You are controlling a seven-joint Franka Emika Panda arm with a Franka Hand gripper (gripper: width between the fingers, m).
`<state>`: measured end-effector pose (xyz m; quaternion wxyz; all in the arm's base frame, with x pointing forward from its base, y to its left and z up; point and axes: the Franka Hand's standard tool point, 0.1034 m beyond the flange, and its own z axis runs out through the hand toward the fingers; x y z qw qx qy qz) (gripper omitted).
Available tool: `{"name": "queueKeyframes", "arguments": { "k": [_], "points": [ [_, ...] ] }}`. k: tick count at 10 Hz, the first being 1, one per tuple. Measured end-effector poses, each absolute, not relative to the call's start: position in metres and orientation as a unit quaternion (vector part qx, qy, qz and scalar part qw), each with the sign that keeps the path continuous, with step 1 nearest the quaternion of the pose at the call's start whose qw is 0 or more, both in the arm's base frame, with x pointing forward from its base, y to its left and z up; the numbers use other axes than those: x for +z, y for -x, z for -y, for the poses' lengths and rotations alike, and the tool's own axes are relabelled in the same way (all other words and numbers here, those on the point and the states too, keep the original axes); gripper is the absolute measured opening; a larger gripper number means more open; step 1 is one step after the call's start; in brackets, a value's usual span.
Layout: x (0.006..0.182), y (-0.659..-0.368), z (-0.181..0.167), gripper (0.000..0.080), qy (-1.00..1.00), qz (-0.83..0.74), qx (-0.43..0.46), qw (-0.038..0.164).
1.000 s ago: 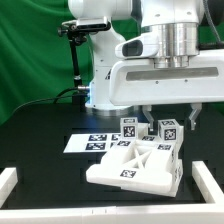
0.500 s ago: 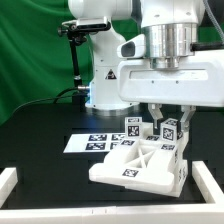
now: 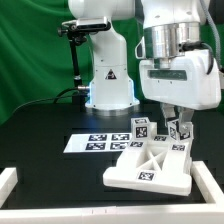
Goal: Assemble chair
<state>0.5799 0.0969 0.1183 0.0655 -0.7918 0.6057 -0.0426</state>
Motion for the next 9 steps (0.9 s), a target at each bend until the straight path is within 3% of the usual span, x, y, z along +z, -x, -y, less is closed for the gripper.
{"name": "queueKeyframes", "arguments": {
  "k": [2, 4, 5, 9],
  "points": [
    [0.1182, -0.5799, -0.0969, 0.0282, 0.798, -0.598, -0.043, 0.065],
    [0.118, -0.5795, -0.0978, 0.055, 0.813, -0.578, -0.044, 0.062],
    [0.1185, -0.5792, -0.0993, 0.0629, 0.873, -0.484, -0.046, 0.052],
    [0.1166, -0.5763, -0.1031, 0.0649, 0.951, -0.302, -0.049, 0.042]
  ]
}}
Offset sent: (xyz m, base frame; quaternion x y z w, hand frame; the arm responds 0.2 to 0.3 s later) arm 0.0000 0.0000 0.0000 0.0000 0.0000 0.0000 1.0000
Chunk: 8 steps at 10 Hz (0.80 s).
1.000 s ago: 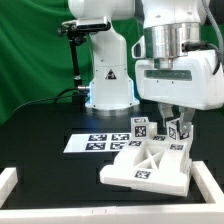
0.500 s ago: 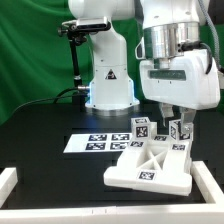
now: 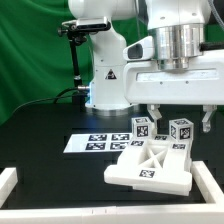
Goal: Assemble chair
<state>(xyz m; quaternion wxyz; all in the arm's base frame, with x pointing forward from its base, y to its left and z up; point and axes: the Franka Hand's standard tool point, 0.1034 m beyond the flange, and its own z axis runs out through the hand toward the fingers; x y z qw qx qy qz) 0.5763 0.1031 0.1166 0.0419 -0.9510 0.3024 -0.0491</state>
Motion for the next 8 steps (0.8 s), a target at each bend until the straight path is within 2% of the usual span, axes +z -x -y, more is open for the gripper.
{"name": "queueKeyframes", "arguments": {
  "k": [2, 4, 6, 8],
  "points": [
    [0.1166, -0.5764, -0.1026, 0.0649, 0.97, -0.236, -0.052, 0.037],
    [0.1152, -0.5742, -0.1081, 0.0649, 0.998, -0.014, -0.056, 0.006],
    [0.1154, -0.5747, -0.1074, 0.0649, 0.998, -0.033, -0.057, 0.007],
    [0.1154, -0.5747, -0.1073, 0.0394, 0.997, -0.057, -0.057, 0.009]
  ]
}}
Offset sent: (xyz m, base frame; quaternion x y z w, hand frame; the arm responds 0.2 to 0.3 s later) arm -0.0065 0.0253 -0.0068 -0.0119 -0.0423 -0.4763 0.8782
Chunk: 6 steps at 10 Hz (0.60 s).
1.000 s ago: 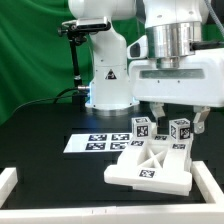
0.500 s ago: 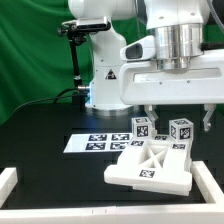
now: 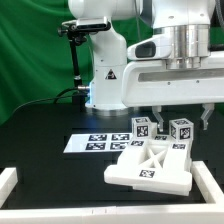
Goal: Assemble chair
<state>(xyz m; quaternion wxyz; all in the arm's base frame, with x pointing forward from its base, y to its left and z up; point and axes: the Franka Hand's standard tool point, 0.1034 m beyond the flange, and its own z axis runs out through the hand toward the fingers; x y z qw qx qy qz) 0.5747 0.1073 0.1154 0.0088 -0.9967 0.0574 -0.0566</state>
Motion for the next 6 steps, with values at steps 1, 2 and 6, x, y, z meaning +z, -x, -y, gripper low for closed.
{"name": "queueKeyframes", "arguments": {
  "k": [1, 2, 6],
  "points": [
    [0.115, -0.575, -0.107, 0.0394, 0.994, -0.092, -0.056, 0.011],
    [0.115, -0.579, -0.102, 0.0284, 0.99, -0.126, -0.058, 0.012],
    [0.116, -0.603, -0.081, 0.0284, 0.915, -0.394, -0.079, 0.04]
  ]
}}
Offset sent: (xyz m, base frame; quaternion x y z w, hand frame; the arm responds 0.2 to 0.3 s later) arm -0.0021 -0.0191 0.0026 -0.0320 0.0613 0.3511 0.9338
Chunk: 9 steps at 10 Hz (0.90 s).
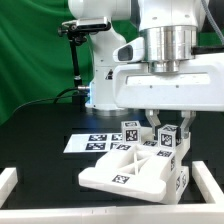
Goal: Assemble chair
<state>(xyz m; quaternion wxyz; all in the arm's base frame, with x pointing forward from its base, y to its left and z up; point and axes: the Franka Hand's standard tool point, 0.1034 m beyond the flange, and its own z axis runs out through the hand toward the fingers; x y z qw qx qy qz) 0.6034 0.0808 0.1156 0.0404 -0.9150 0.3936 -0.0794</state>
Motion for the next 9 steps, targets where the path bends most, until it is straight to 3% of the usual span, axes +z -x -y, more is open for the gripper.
{"name": "queueKeyframes", "arguments": {
  "k": [3, 6, 8, 9],
  "points": [
    [0.1154, -0.6028, -0.0873, 0.0284, 0.827, -0.554, -0.065, 0.065],
    [0.1153, -0.603, -0.0874, 0.0284, 0.801, -0.591, -0.061, 0.07],
    [0.115, -0.6028, -0.0877, 0.0565, 0.81, -0.58, -0.062, 0.069],
    [0.1166, -0.6032, -0.0902, 0.0565, 0.865, -0.495, -0.06, 0.056]
  ]
}}
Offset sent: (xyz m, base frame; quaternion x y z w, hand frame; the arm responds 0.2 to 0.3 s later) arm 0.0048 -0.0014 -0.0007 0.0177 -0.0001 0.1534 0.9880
